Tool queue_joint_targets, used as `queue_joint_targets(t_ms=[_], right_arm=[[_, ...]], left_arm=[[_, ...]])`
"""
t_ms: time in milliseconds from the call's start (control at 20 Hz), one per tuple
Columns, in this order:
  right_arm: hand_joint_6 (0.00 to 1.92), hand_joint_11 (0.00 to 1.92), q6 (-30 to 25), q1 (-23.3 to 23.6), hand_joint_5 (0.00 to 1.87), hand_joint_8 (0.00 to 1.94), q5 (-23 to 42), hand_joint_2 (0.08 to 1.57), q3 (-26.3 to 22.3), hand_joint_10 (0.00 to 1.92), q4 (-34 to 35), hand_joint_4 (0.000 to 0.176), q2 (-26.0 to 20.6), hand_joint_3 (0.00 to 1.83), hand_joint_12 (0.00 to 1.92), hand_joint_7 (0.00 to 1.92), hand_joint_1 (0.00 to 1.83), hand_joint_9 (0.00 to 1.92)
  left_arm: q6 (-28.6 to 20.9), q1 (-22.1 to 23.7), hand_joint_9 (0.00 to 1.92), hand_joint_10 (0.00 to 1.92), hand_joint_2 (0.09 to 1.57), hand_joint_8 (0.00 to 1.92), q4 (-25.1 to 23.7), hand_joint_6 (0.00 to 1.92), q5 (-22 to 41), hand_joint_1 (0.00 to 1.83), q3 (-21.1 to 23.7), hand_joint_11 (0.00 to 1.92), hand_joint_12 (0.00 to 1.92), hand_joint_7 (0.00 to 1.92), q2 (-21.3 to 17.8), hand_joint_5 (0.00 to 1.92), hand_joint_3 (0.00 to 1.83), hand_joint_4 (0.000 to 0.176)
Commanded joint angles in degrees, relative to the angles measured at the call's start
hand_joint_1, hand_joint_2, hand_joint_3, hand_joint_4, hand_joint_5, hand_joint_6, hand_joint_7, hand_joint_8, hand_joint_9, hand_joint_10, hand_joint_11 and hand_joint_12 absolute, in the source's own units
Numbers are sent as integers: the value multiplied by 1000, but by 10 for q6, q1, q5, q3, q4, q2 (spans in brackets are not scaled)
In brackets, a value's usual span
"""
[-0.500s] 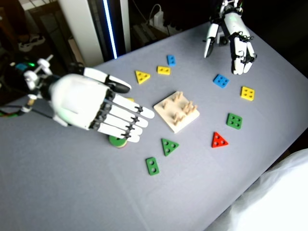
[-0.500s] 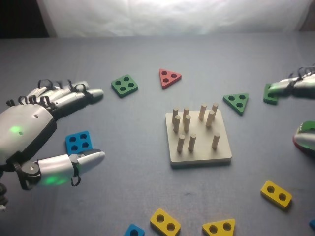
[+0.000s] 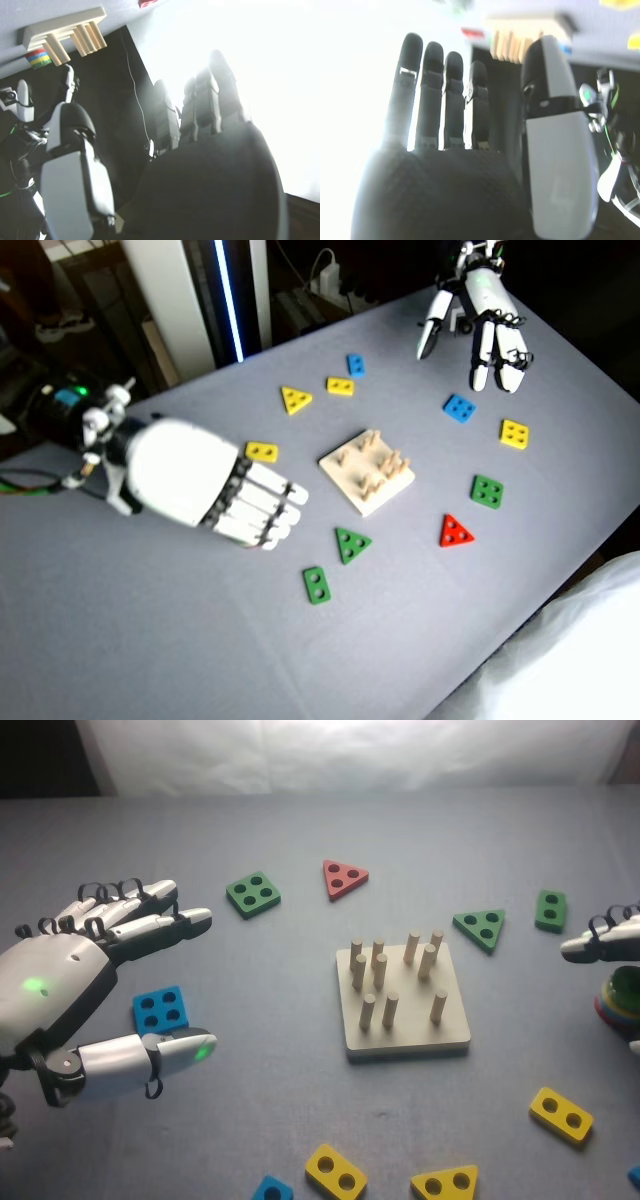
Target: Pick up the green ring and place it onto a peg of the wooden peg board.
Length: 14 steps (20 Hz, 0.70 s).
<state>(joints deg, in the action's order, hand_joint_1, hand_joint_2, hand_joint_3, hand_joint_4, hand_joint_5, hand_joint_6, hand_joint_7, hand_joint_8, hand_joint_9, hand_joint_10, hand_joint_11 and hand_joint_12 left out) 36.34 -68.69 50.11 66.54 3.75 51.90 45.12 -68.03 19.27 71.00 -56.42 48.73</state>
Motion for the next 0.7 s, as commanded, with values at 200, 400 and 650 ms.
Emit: queue_joint_targets(t_ms=[200, 400, 650], right_arm=[[0, 301, 21, 17, 504, 0, 13, 979, 15, 3, 14, 96, 5, 0, 837, 499, 1088, 584], [2, 405, 27, 26, 535, 3, -6, 992, 23, 17, 14, 123, 10, 0, 1067, 550, 1112, 732], [4, 501, 49, 41, 621, 13, -30, 978, 27, 23, 14, 101, 12, 0, 1148, 695, 1146, 843]], left_arm=[[-6, 5, 130, 3, 1044, 1, -12, 1, 62, 723, -1, 0, 589, 149, 4, 482, 1, 42], [-9, 5, 162, 7, 1041, 4, -13, 2, 61, 704, -1, 0, 660, 181, 6, 493, 0, 61], [-12, 5, 162, 2, 1034, 1, -14, 2, 63, 736, -1, 0, 625, 186, 7, 504, 0, 34]])
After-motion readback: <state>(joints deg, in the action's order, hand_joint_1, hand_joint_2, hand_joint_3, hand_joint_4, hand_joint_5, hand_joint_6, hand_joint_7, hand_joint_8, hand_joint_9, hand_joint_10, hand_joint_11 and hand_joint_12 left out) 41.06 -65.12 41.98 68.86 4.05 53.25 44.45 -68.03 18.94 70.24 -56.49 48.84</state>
